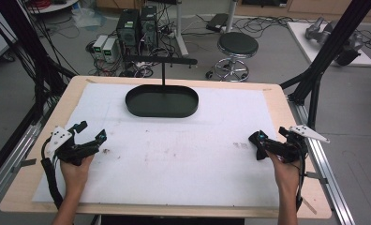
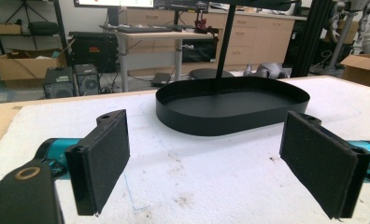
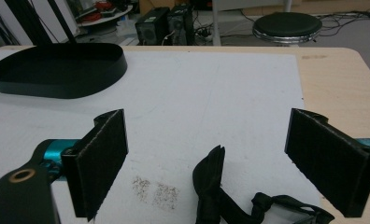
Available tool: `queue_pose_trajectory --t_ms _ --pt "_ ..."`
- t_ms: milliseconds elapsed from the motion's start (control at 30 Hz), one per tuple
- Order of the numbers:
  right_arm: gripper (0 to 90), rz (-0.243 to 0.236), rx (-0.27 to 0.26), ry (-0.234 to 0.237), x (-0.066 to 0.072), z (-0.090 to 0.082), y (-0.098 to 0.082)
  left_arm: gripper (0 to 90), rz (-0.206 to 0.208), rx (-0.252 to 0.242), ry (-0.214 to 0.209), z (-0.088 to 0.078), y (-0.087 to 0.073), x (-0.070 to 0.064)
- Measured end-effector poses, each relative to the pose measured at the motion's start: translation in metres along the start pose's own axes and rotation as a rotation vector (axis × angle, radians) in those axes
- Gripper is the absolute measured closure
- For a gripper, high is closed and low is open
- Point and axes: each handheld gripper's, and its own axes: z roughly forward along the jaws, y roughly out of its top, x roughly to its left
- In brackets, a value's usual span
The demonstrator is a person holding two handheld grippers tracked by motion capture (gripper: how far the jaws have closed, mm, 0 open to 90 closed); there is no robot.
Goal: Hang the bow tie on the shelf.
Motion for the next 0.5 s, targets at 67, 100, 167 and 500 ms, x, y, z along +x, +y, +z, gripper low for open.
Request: queue_pose_trajectory --t_ms 67,100,167,500 --pt "12.5 -0.004 0.008 -0.004 0.0002 0.0003 -0.0004 16.2 0.0 0.001 -0.001 0.0002 -0.0001 0.0" --pt "12.5 -0.005 0.008 -0.003 0.0002 0.0002 -0.0005 16.2 0.003 0.003 0.001 0.0002 -0.0001 -0.0001" --pt "12.6 -0.006 0.002 -0.003 -0.0001 -0.0001 -0.0003 16.2 0.002 0.003 0.0 0.0004 -0.0002 -0.0001" --pt "14.4 -0.004 0.012 -0.009 0.0016 -0.002 -0.0015 16.2 0.002 0.005 -0.008 0.0005 -0.0005 -0.0003"
